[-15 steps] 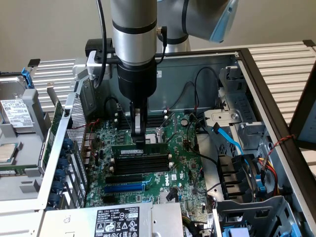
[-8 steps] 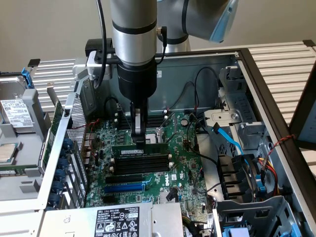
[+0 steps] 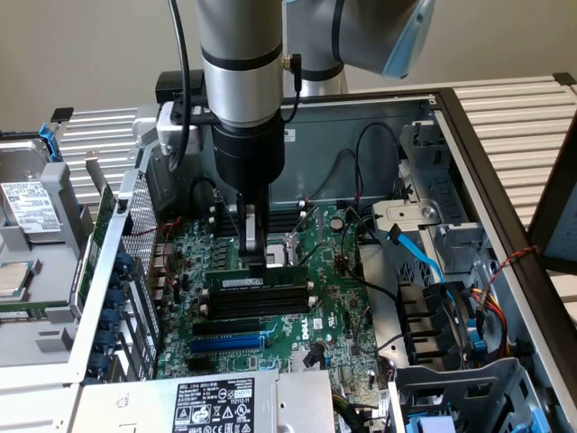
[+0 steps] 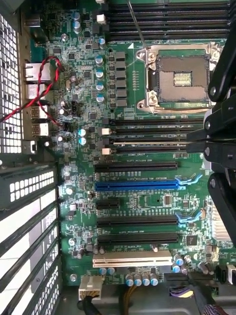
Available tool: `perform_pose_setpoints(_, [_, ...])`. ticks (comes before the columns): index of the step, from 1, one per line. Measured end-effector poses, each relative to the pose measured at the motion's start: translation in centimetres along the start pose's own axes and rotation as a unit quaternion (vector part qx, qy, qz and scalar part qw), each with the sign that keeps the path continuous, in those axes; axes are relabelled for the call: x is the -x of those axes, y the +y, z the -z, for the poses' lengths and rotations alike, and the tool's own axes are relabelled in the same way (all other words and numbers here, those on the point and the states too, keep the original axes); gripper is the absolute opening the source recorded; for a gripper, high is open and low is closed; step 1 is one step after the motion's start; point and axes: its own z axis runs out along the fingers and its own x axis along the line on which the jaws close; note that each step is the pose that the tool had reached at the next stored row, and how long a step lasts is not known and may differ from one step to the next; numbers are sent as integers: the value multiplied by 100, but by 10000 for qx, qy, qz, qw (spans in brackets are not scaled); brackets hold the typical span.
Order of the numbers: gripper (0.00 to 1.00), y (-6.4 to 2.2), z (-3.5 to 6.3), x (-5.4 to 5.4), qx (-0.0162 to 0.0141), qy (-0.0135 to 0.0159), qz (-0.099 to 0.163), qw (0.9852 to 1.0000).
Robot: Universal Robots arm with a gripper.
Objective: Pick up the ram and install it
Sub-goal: 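Insert the ram into the slot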
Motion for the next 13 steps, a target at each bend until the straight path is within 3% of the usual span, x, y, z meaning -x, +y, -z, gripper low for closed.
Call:
perform_pose_setpoints(2, [12, 26, -12, -3, -16, -2, -1, 10000])
perform_pose_setpoints(13, [12, 21, -41, -60, -22, -2, -4, 10000])
